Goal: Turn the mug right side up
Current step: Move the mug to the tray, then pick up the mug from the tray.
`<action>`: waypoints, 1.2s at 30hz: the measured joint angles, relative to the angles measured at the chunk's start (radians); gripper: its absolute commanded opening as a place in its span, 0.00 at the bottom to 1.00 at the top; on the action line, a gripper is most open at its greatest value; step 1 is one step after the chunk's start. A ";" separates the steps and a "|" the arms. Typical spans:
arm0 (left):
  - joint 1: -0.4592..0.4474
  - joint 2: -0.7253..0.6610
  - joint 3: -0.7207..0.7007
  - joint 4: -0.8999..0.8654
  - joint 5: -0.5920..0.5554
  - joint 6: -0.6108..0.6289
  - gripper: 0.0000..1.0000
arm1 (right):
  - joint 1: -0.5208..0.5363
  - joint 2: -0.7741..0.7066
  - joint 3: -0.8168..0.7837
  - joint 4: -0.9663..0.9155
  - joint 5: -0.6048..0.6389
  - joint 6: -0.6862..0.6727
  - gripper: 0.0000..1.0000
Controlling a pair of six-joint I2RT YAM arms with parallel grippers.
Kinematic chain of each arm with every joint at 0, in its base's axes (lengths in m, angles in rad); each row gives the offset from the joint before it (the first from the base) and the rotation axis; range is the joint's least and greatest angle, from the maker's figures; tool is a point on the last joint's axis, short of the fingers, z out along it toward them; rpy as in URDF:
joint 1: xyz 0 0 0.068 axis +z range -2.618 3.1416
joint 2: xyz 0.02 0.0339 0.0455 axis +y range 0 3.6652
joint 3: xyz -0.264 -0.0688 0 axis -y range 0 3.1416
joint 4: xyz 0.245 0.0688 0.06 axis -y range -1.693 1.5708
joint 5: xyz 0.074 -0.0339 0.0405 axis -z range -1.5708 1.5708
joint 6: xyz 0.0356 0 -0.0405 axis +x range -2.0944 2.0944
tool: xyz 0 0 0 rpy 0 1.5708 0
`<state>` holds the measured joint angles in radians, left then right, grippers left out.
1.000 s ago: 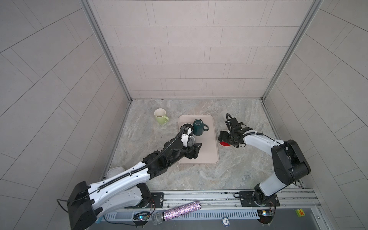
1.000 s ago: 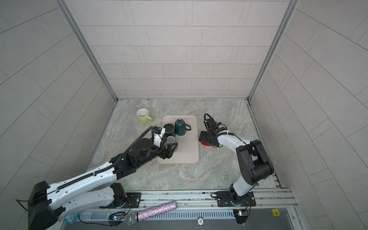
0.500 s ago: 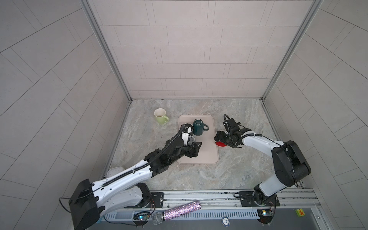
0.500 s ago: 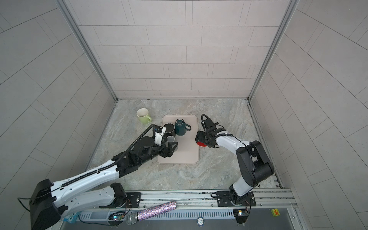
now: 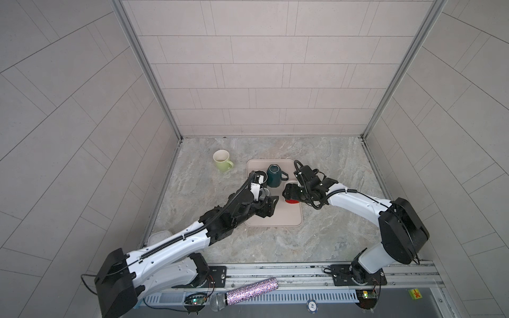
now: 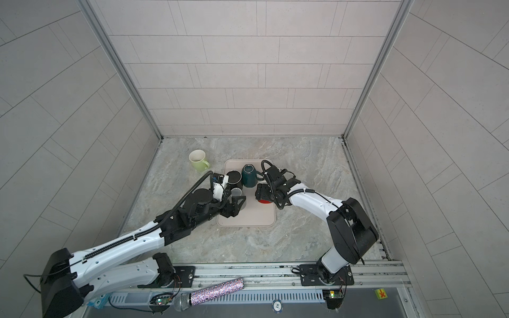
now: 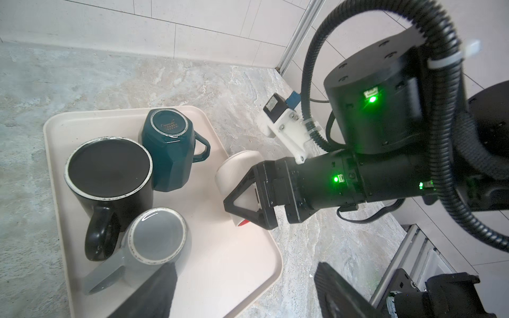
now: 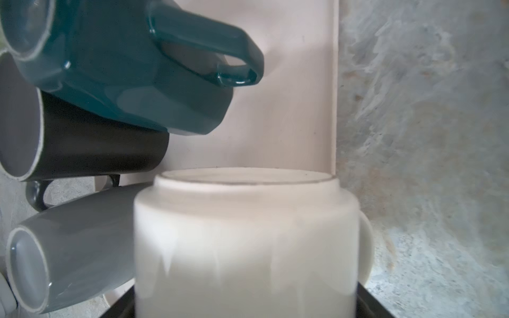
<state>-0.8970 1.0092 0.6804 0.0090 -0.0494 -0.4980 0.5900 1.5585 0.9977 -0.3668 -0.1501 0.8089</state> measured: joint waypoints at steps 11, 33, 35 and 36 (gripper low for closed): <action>0.000 -0.038 0.000 -0.003 -0.024 0.000 0.85 | 0.086 0.128 0.051 0.030 0.000 0.043 0.92; 0.016 -0.054 0.000 -0.022 -0.032 0.000 0.85 | -0.217 0.014 0.090 -0.028 -0.243 -0.228 0.84; 0.021 -0.049 0.000 -0.022 -0.030 0.000 0.85 | -0.254 0.056 0.128 -0.058 -0.292 -0.286 0.77; 0.023 -0.047 0.000 -0.022 -0.027 0.000 0.85 | -0.267 0.074 0.142 -0.064 -0.316 -0.303 0.76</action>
<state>-0.8742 0.9627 0.6804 -0.0132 -0.0765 -0.4980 0.3233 1.6329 1.1400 -0.4313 -0.4664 0.5064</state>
